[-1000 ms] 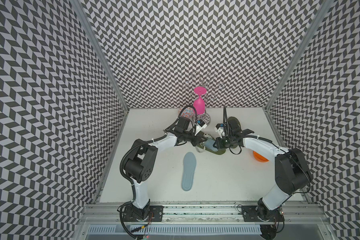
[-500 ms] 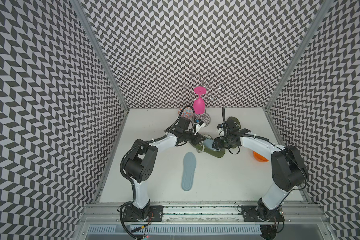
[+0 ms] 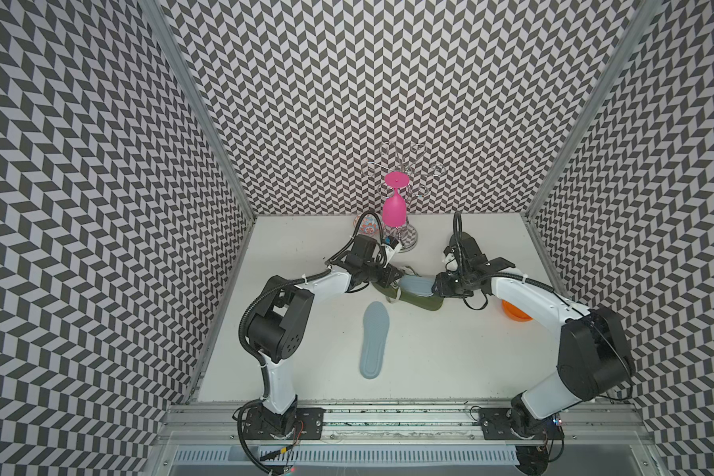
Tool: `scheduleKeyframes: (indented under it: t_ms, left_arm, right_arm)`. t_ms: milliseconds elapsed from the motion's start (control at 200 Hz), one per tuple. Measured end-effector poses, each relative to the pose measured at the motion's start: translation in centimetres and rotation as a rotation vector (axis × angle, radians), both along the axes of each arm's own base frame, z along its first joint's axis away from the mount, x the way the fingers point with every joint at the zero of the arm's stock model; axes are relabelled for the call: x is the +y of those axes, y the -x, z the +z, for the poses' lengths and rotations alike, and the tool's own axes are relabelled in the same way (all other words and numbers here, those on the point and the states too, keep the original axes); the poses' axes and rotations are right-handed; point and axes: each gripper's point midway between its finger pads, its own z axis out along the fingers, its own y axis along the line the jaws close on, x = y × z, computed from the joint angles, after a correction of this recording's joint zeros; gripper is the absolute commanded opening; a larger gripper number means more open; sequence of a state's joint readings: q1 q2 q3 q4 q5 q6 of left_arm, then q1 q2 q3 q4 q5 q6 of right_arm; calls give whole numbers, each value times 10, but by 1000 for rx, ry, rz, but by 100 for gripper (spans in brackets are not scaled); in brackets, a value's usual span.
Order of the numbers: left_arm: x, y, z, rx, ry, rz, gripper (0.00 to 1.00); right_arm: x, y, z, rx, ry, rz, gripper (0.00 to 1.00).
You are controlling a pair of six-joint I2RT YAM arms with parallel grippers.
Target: Insert the insole into the shoe
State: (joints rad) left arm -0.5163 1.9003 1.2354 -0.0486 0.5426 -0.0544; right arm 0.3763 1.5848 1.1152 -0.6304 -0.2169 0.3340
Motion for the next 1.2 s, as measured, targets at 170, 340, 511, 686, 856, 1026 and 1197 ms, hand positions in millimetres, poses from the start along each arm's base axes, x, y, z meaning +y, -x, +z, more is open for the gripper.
scheduleKeyframes:
  t_ms: [170, 340, 511, 686, 856, 1026, 1197]
  left_arm:
    - [0, 0, 0, -1, 1, 0, 0]
    - [0, 1, -1, -1, 0, 0, 0]
    - [1, 0, -1, -7, -2, 0, 0]
    - [1, 0, -1, -9, -5, 3, 0]
    - [2, -1, -1, -10, -9, 12, 0]
    - [2, -2, -2, -4, -9, 21, 0]
    - [-1, 1, -1, 4, -6, 20, 0]
  right_arm:
    - [7, -5, -7, 16, -34, -5, 37]
    - [12, -11, -4, 7, -60, -15, 37]
    - [15, -22, 4, -16, -68, -29, 32]
    - [18, -29, 9, -30, -78, -25, 19]
    - [21, -26, 1, -5, -89, -17, 15]
    - [23, -19, -9, 23, -111, -20, 11]
    - [32, -15, -9, 25, -107, -21, 9]
